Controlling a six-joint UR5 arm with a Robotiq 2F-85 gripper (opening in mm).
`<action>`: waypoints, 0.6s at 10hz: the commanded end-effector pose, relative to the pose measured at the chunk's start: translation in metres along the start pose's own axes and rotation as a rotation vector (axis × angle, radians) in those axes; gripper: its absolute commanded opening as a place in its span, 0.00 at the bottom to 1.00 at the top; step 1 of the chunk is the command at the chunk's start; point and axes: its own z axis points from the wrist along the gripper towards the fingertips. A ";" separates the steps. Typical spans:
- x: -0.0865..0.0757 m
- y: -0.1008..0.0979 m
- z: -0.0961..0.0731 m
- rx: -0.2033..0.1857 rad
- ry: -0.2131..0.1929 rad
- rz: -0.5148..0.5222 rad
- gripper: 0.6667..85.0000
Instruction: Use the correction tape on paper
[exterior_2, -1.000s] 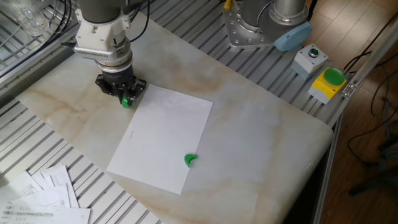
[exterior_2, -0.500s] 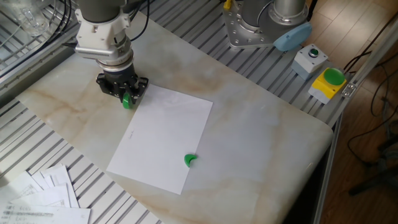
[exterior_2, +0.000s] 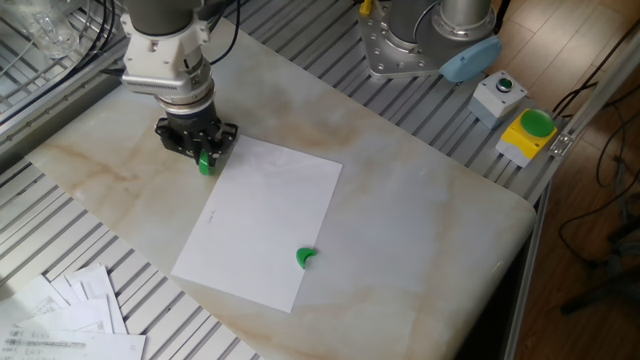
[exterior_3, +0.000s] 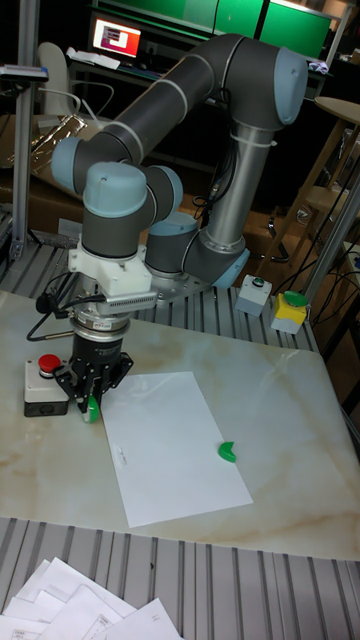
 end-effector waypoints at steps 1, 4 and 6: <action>-0.002 -0.002 -0.002 0.003 -0.012 0.007 0.14; 0.000 0.000 -0.004 -0.002 -0.009 0.015 0.01; 0.002 0.002 -0.005 -0.007 -0.005 0.010 0.03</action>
